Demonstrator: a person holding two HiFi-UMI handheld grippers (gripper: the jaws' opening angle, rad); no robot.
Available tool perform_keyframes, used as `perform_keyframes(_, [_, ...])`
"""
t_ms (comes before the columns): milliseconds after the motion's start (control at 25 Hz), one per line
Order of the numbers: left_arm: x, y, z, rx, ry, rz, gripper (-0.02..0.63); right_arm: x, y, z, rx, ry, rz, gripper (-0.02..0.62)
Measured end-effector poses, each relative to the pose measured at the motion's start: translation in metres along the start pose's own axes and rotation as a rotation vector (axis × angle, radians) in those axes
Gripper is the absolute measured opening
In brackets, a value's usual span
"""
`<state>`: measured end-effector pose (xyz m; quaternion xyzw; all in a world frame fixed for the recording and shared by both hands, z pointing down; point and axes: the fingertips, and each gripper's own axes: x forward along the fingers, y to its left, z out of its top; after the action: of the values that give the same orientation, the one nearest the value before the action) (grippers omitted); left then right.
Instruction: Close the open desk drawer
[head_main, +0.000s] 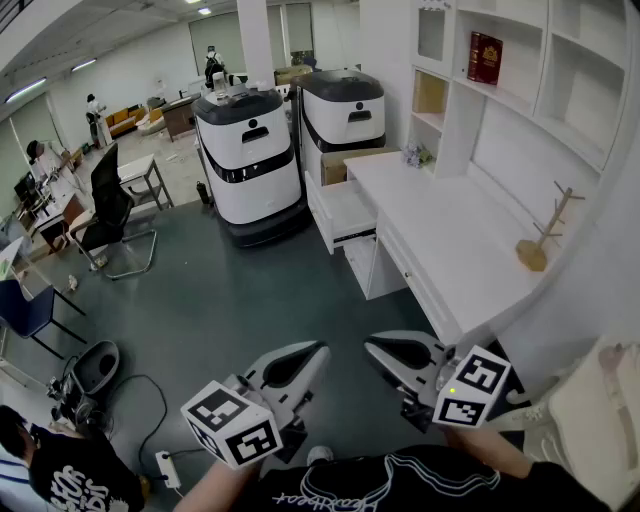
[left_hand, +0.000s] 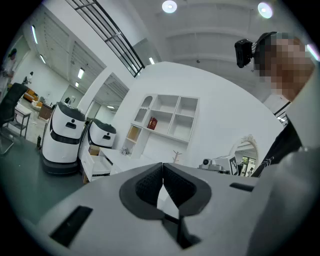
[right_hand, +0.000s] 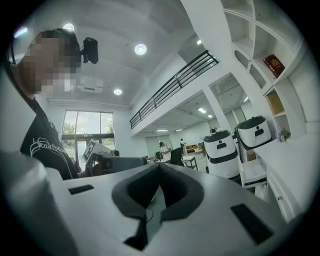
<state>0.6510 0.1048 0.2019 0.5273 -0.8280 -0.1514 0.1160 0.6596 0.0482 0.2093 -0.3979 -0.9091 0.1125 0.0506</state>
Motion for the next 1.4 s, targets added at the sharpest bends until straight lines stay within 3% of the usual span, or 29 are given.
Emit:
perform_keyframes(760, [-0.031, 0.082, 0.016, -0.009, 0.011, 0.034, 0.005, 0.089, -0.001, -0.012, 0.018, 0.033, -0.004, 0.006])
perform_keyframes(1400, [-0.065, 0.141, 0.022, -0.007, 0.026, 0.049, 0.005, 0.148, -0.001, -0.022, 0.057, 0.004, -0.028, 0.006])
